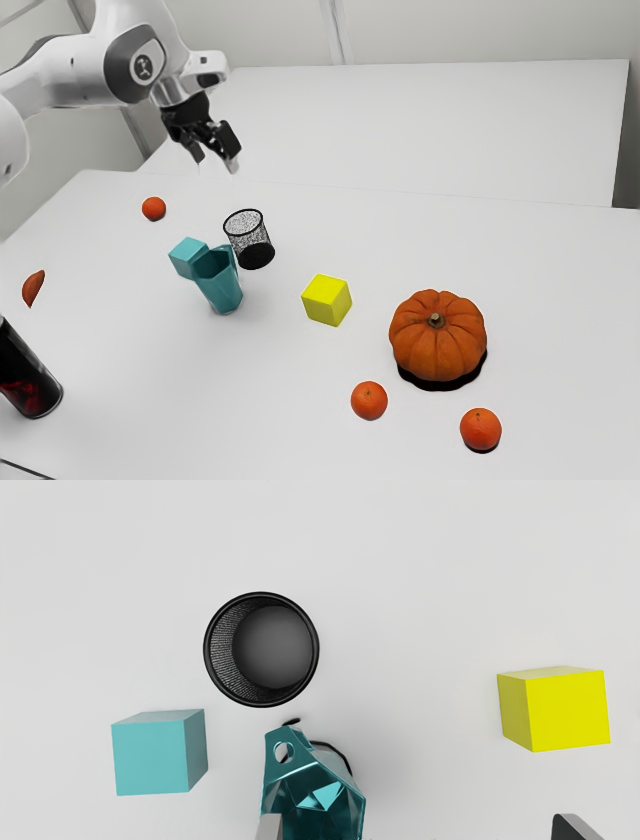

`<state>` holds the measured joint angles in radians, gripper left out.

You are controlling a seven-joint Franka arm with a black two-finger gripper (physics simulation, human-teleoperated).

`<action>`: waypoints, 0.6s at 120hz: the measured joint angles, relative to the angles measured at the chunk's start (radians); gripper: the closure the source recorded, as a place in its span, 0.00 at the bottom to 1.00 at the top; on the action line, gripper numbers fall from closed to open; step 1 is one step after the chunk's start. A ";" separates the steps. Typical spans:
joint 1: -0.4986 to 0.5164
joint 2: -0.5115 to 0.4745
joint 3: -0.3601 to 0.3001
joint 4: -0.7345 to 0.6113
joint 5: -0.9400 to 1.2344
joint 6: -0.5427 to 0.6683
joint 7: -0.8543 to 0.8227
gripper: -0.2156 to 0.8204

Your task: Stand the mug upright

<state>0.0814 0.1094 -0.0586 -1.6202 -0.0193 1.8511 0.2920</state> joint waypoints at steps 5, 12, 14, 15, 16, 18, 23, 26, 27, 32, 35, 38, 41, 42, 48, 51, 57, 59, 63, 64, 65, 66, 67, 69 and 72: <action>0.000 0.003 -0.003 0.034 -0.007 -0.032 -0.003 0.22; -0.003 0.004 -0.004 0.071 -0.019 -0.075 -0.007 0.22; -0.004 0.004 -0.004 0.081 -0.022 -0.086 -0.008 0.22; -0.004 0.004 -0.005 0.085 -0.024 -0.091 -0.009 0.22; -0.004 0.004 -0.005 0.089 -0.025 -0.097 -0.010 0.22; -0.004 0.004 -0.005 0.095 -0.027 -0.108 -0.011 0.22; -0.004 0.004 -0.006 0.116 -0.031 -0.132 -0.013 0.21; -0.004 0.003 -0.006 0.124 -0.033 -0.146 -0.014 0.21; -0.004 0.003 -0.006 0.126 -0.034 -0.151 -0.015 0.21; -0.003 0.002 -0.006 0.133 -0.035 -0.170 -0.017 0.21; -0.003 0.001 -0.006 0.136 -0.037 -0.180 -0.018 0.21; -0.003 0.000 -0.006 0.137 -0.039 -0.189 -0.019 0.21; -0.003 -0.001 -0.006 0.138 -0.041 -0.197 -0.020 0.21; -0.003 -0.001 -0.006 0.138 -0.041 -0.199 -0.020 0.21; -0.003 -0.002 -0.006 0.139 -0.044 -0.211 -0.022 0.21; -0.003 -0.002 -0.006 0.139 -0.045 -0.216 -0.023 0.21; -0.003 -0.003 -0.006 0.139 -0.045 -0.224 -0.025 0.21; -0.003 -0.003 -0.005 0.139 -0.045 -0.227 -0.025 0.21; -0.003 -0.003 -0.005 0.139 -0.045 -0.231 -0.026 0.21; -0.003 -0.003 -0.005 0.139 -0.046 -0.232 -0.026 0.21; -0.004 -0.003 -0.004 0.139 -0.046 -0.233 -0.026 0.21; -0.004 -0.003 -0.004 0.139 -0.046 -0.234 -0.026 0.21; -0.004 -0.003 -0.004 0.139 -0.046 -0.234 -0.026 0.21; -0.003 -0.003 -0.004 0.139 -0.046 -0.236 -0.026 0.21; -0.003 -0.003 -0.003 0.139 -0.047 -0.238 -0.026 0.21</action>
<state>0.0783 0.1065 -0.0619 -1.4807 -0.0660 1.6132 0.2655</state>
